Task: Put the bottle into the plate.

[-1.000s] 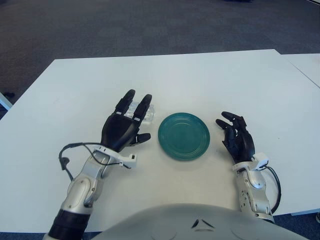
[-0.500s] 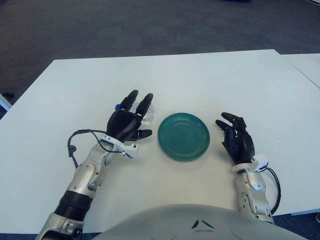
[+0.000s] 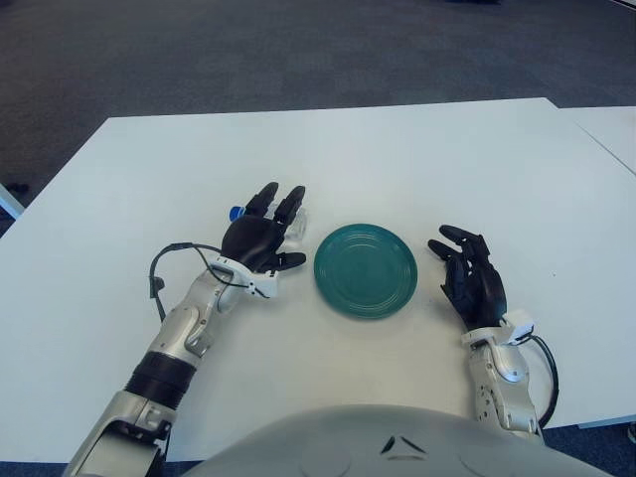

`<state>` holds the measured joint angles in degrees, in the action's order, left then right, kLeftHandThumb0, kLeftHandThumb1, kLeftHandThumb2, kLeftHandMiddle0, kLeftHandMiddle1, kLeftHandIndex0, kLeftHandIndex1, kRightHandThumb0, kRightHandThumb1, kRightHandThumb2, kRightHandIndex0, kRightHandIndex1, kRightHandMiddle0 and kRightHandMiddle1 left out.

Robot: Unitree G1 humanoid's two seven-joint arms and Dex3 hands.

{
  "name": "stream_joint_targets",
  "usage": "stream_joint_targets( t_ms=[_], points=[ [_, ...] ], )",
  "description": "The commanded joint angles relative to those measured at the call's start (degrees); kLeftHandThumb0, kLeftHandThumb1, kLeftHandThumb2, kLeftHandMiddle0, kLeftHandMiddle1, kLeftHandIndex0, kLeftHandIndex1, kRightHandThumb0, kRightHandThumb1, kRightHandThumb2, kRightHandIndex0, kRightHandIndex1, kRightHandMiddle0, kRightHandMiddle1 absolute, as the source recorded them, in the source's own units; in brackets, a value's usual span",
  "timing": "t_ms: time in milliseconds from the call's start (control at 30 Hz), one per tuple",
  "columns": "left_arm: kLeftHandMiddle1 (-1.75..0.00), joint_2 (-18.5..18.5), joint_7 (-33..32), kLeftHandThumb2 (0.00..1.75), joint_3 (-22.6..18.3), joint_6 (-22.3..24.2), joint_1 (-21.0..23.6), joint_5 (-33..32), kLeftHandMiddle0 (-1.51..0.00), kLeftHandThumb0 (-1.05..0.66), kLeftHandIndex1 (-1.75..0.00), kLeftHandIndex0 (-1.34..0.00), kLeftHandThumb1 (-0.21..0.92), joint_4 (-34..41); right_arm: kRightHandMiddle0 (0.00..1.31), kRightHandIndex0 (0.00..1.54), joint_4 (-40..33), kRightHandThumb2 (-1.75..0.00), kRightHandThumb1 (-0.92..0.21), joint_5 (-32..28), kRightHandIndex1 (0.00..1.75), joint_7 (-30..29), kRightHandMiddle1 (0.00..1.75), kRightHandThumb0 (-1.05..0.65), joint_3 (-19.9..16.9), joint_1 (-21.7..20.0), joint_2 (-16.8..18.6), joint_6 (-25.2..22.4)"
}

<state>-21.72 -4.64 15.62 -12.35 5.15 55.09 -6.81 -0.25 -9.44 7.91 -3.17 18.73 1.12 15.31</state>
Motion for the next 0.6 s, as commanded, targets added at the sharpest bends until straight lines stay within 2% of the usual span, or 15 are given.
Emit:
stream_joint_targets(
  t_ms=[0,333,500,567],
  points=[
    [-0.04,-0.91,-0.31,0.58,0.73,-0.20,2.37,-1.38,-0.13,-1.05,-0.04,-0.03,0.92,-1.90,0.09,0.54,0.98,-0.69,-0.92,0.21,0.91,-0.13,1.13,-0.69,0.28,2.43,0.13,-1.98],
    [-0.02,-1.40,0.26,0.57,2.51,-0.09,5.14,-3.47,-0.16,-1.05,-0.12,-0.01,0.92,-6.26,0.06,0.52,0.39,-0.70,-0.92,-1.13,0.89,0.71,1.12,-0.71,-0.14,3.31,-0.49,-2.28],
    [-0.01,-0.92,-0.73,0.55,4.08,0.09,7.43,-3.45,-0.16,-1.05,-0.14,0.00,0.92,-11.03,0.07,0.52,0.18,-0.69,-0.92,-1.40,0.89,1.04,1.14,-0.70,-0.47,3.52,-0.69,-1.83],
    [0.00,-0.23,-2.35,0.54,5.18,-0.04,9.16,-3.08,-0.15,-1.05,-0.14,0.00,0.92,-15.34,0.07,0.52,0.09,-0.68,-0.92,-1.81,0.89,1.50,1.14,-0.70,-0.71,3.68,-0.71,-1.38]
  ],
)
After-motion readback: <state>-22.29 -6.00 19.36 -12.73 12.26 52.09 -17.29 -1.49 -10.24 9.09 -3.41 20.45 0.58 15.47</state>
